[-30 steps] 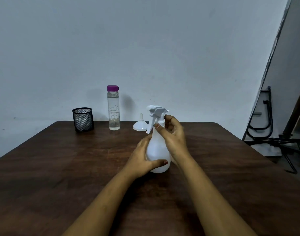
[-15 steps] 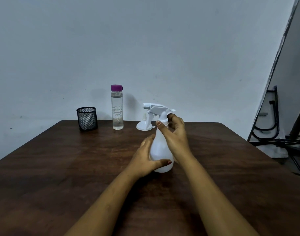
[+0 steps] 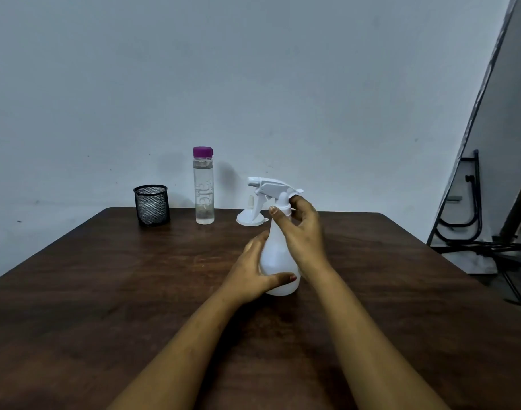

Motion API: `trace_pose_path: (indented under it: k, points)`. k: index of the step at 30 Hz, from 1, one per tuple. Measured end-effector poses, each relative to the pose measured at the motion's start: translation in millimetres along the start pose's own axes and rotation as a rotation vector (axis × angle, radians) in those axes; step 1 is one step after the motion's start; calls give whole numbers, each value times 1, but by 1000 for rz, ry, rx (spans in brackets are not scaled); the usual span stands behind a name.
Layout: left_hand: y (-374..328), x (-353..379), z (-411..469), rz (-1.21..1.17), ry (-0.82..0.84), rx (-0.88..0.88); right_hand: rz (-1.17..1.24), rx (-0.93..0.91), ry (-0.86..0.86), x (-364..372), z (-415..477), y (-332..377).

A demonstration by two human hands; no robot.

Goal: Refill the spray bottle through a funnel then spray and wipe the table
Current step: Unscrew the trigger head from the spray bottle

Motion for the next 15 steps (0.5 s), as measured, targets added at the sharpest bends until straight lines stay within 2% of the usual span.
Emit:
trace_pose_path:
  k: [5,15]
  points:
    - [-1,-2,-1,0,-10,-28,77,2,32,-2,11,25]
    - [-1,-2,0,52,40,-122,155,-69,40,-28,57,122]
Point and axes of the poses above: each hand's wrist, its own z-axis towards the middle knuckle, its own x-axis out of the palm, y = z × x, the point moved 6 cm from there along z, towards the middle knuckle, and after that the axes turned 3 degrees about y, right-handed, at the moved point
